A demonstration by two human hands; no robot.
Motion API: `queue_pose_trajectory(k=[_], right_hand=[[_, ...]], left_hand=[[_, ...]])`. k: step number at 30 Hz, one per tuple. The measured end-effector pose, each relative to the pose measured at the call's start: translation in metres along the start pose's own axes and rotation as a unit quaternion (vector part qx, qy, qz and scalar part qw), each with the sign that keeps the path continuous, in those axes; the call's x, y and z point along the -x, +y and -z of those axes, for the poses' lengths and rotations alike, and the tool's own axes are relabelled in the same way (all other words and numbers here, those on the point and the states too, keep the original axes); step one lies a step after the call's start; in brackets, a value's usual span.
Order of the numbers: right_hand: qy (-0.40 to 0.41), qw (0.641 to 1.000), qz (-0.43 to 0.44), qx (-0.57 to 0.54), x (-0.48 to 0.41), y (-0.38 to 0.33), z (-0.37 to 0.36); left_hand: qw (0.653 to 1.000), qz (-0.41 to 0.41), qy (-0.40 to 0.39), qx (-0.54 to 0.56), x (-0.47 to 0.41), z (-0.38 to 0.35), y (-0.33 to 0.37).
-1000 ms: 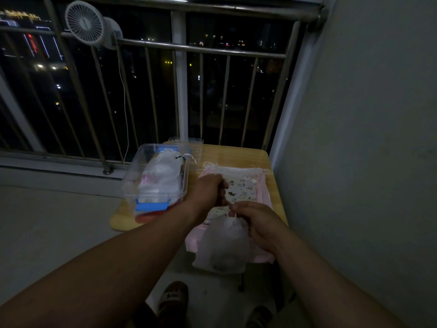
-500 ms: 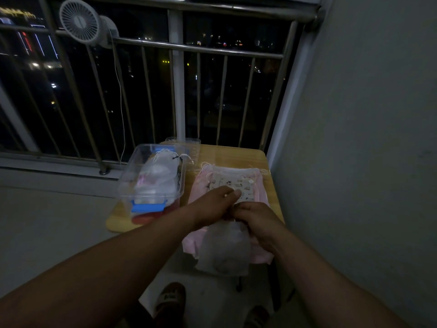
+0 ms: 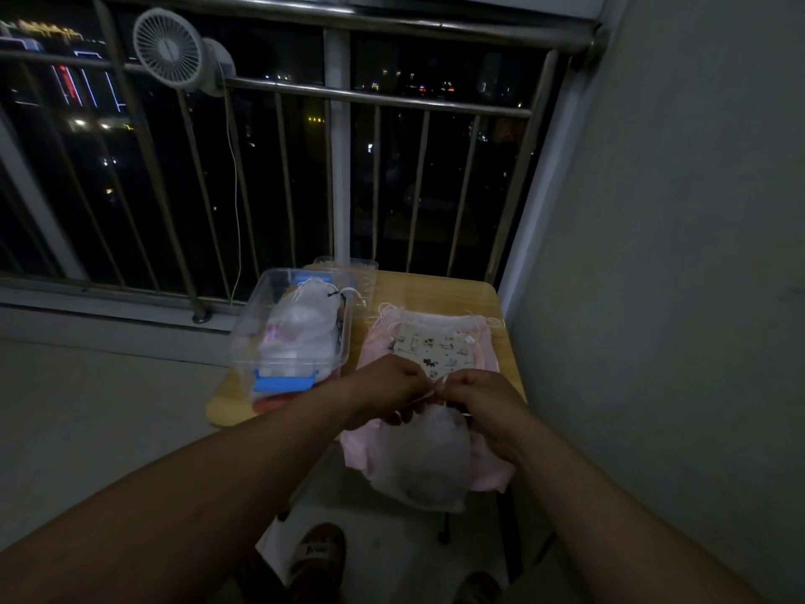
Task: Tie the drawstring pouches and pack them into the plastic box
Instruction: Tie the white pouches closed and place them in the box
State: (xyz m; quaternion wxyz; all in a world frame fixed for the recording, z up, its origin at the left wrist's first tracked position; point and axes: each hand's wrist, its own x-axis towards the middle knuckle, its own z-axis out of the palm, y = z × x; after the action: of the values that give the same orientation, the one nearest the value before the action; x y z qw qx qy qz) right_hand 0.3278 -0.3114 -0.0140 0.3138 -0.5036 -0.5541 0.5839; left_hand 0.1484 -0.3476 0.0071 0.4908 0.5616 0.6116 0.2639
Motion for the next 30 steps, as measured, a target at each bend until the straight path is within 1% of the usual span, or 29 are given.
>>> queue_pose_trajectory(k=[7,14,17,20,23,27,30], right_hand=[[-0.007,1.0,0.006,0.023,-0.002,-0.001,0.005],[-0.061,0.998,0.003,0.002,0.007,-0.004,0.009],[-0.075,0.997,0.01,0.007,0.006,-0.002,0.008],[-0.066,0.997,0.023,0.027,0.003,0.001,0.006],[-0.05,0.995,0.05,0.074,0.004,0.002,0.002],[-0.019,0.984,0.11,0.139,0.004,0.003,-0.002],[-0.001,0.974,0.138,0.179,0.002,0.004,-0.003]], left_hand=[[0.998,-0.049,0.022,-0.013,-0.001,0.001,0.001],[0.997,-0.075,0.016,-0.03,0.002,-0.003,-0.011],[0.996,-0.078,0.028,-0.013,0.002,-0.006,-0.016],[0.997,-0.063,0.038,0.016,-0.002,-0.01,-0.023],[0.998,-0.04,0.039,0.011,-0.004,-0.013,-0.028],[0.998,-0.043,0.035,0.018,-0.003,-0.017,-0.027],[0.997,-0.055,0.042,0.033,-0.003,-0.019,-0.028]])
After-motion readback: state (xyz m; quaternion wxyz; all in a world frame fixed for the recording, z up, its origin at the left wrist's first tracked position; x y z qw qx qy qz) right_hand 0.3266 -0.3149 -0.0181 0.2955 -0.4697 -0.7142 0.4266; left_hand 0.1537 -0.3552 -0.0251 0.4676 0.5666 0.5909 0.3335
